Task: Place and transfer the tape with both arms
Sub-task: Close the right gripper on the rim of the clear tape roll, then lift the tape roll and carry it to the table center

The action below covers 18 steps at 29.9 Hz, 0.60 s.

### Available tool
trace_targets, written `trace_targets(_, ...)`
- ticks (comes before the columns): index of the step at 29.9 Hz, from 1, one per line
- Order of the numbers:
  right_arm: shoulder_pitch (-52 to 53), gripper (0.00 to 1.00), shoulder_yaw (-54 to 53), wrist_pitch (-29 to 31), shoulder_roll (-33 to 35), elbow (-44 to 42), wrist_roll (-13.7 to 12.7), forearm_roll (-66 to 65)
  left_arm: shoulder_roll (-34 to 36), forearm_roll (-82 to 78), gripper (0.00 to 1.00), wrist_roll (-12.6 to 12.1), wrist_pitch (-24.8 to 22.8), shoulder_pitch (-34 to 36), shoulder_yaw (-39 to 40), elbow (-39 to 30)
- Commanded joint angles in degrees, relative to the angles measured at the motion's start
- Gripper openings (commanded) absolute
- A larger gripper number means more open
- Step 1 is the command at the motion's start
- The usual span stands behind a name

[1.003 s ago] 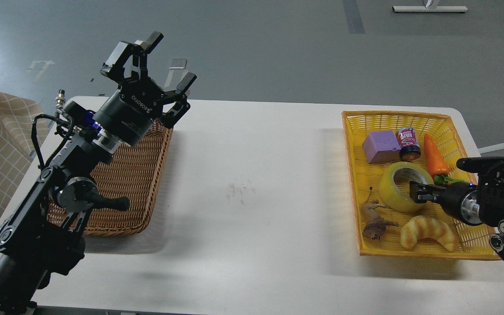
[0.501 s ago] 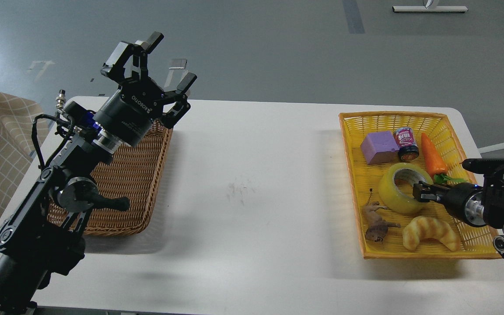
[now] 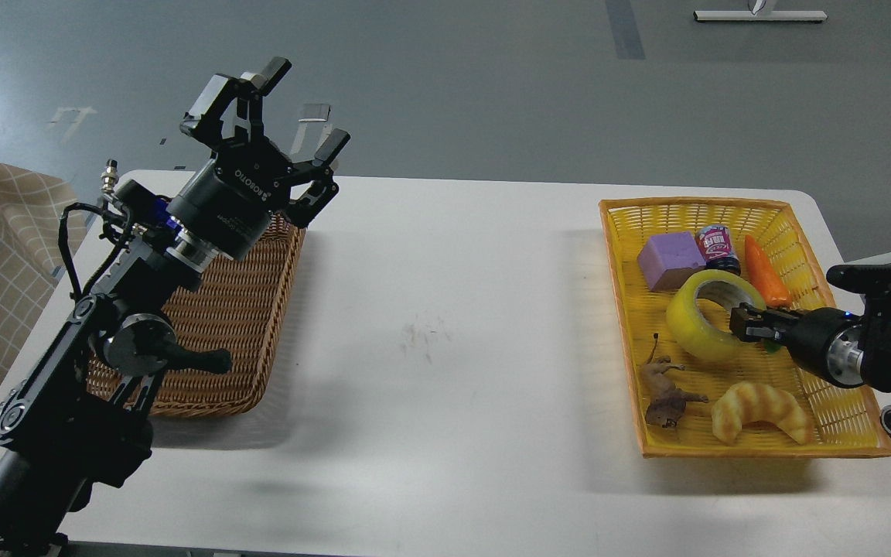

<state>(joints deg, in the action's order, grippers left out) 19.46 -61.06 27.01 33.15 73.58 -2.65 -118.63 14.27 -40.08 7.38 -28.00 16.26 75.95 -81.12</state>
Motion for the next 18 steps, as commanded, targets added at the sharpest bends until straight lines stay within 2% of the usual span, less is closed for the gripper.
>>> trace_targets(1,3.91,0.20,-0.02,0.99,0.07,1.03,0.28,0.41,-0.20,0.00,0.98,0.00,0.00,0.00,-0.09,0.00)
trace_targets(8,12.17,0.20,1.47,0.99,-1.85,0.60,-0.07,1.99,-0.47,0.00,0.98,0.00,0.00,0.00,-0.01,0.00)
trace_targets(18,26.06,0.19,11.66,0.99,-15.90,-6.16,-0.51,2.08,-0.38,-0.09,0.98,0.00,0.00,0.09,-0.01,0.00)
